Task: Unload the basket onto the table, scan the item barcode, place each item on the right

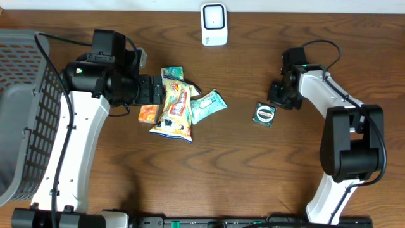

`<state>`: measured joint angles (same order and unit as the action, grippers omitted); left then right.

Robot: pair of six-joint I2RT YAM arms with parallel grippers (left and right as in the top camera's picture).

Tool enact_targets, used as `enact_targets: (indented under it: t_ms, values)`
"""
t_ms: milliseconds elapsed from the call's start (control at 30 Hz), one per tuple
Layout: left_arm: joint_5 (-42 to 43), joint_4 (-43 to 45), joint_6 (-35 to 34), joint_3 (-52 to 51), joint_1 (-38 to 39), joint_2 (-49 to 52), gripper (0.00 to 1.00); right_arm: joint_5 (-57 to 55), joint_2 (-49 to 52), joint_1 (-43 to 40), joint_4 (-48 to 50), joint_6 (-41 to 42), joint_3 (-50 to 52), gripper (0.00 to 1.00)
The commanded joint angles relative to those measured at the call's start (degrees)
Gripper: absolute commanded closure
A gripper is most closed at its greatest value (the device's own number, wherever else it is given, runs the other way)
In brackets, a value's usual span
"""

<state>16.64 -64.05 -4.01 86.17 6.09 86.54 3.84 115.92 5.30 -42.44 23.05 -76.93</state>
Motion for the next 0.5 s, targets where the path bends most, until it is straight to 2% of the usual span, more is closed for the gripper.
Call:
enact_targets:
  t_ms: [0, 100, 200, 333, 467]
  values:
    - [0.48, 0.04, 0.98, -0.5, -0.28, 0.35, 0.06, 0.24, 1.29, 0.04, -1.95, -0.52, 0.15, 0.78]
    - [0.48, 0.04, 0.98, -0.5, -0.28, 0.35, 0.06, 0.92, 1.18, 0.04, -6.54, -1.38, 0.13, 0.83]
    - [0.48, 0.04, 0.98, -0.5, -0.28, 0.35, 0.06, 2.95, 0.59, 0.44, -11.5, -3.52, 0.13, 0.92]
    - [0.48, 0.04, 0.98, -0.5, -0.28, 0.35, 0.06, 11.1, -0.72, 3.23, -12.76, -9.2, 0.09, 0.96]
    - [0.48, 0.04, 0.98, -0.5, -0.28, 0.35, 0.06, 13.29, -1.81, 8.55, -13.94, -10.03, -0.2, 0.98]
